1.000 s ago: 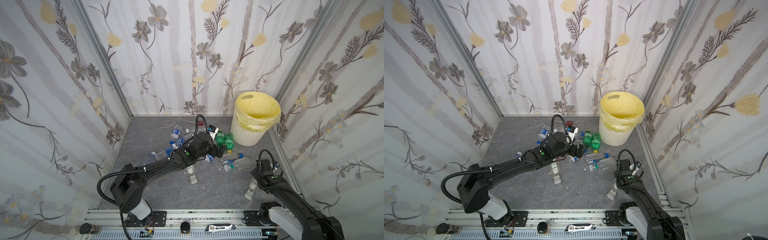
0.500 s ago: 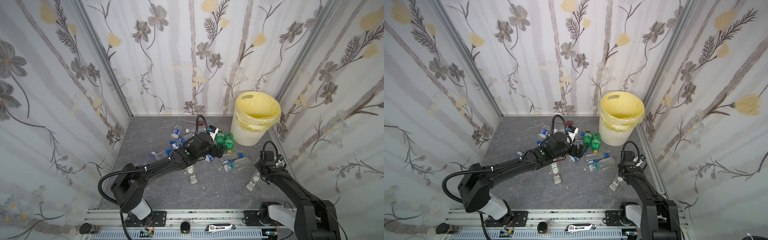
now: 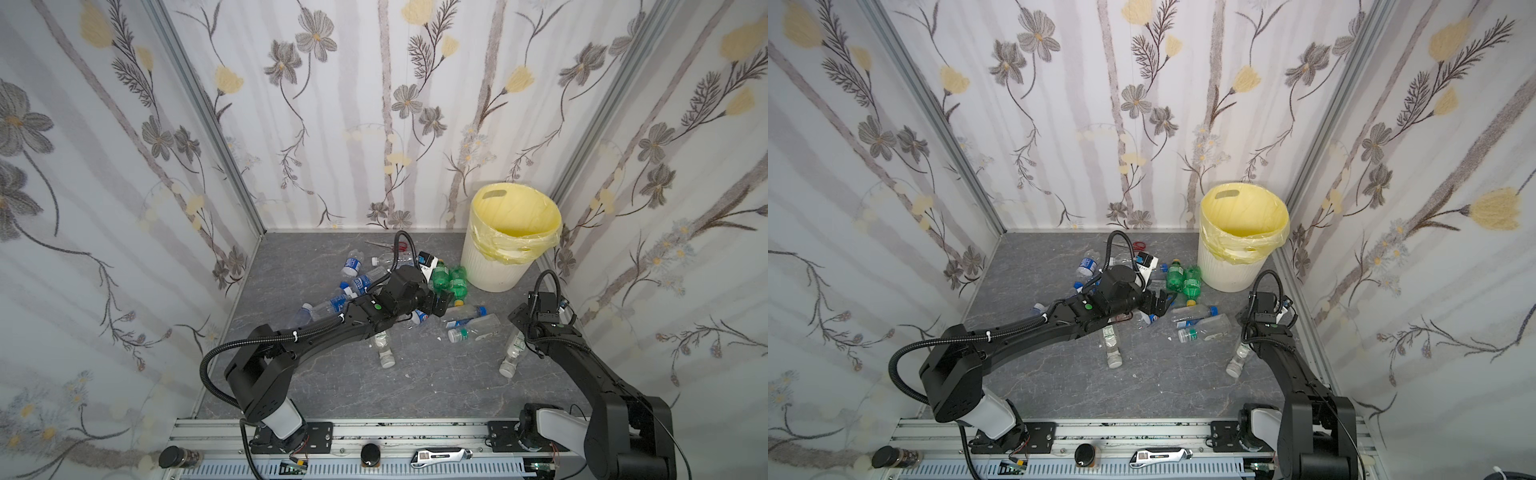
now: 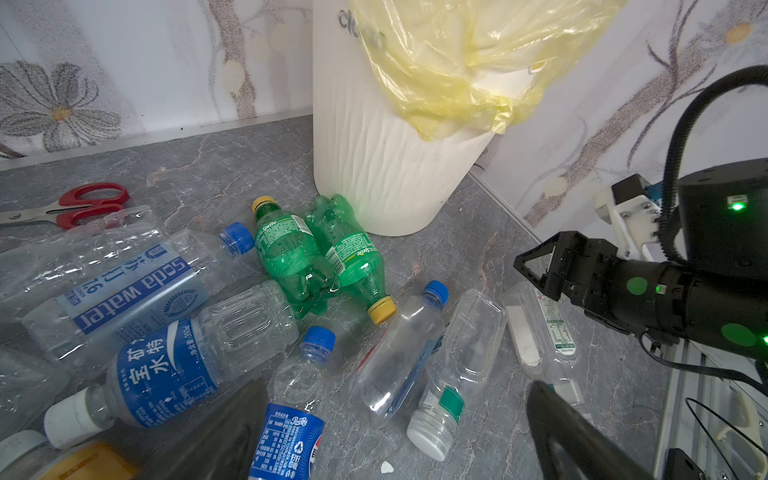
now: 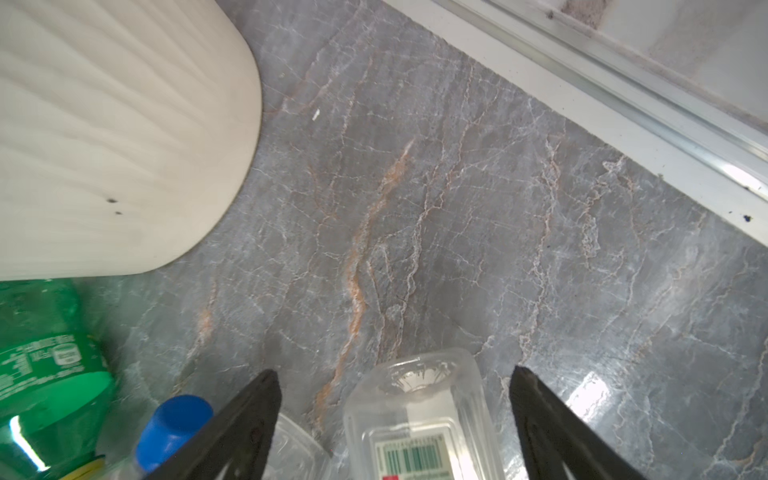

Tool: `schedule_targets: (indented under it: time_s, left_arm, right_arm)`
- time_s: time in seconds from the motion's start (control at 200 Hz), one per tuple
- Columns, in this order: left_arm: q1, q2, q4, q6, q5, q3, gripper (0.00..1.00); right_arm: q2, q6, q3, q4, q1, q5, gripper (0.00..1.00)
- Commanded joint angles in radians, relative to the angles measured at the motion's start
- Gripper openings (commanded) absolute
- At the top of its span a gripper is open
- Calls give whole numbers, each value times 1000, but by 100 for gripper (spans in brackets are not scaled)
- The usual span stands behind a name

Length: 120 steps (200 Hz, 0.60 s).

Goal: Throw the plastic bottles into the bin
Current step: 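Close the right gripper on the clear plastic box and lift it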

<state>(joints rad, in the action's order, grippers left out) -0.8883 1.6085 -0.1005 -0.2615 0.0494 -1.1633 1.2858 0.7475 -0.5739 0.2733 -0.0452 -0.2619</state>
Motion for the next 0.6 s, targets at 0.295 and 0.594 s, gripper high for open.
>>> schedule_targets:
  time_s: [0.295, 0.594]
  left_arm:
    - [-11, 17, -16, -4, 11, -16, 100]
    - [-14, 12, -16, 1, 5, -12, 100]
  right_arm:
    - [-163, -2, 157, 4, 21, 82, 96]
    - [-109, 16, 189, -64, 39, 123, 86]
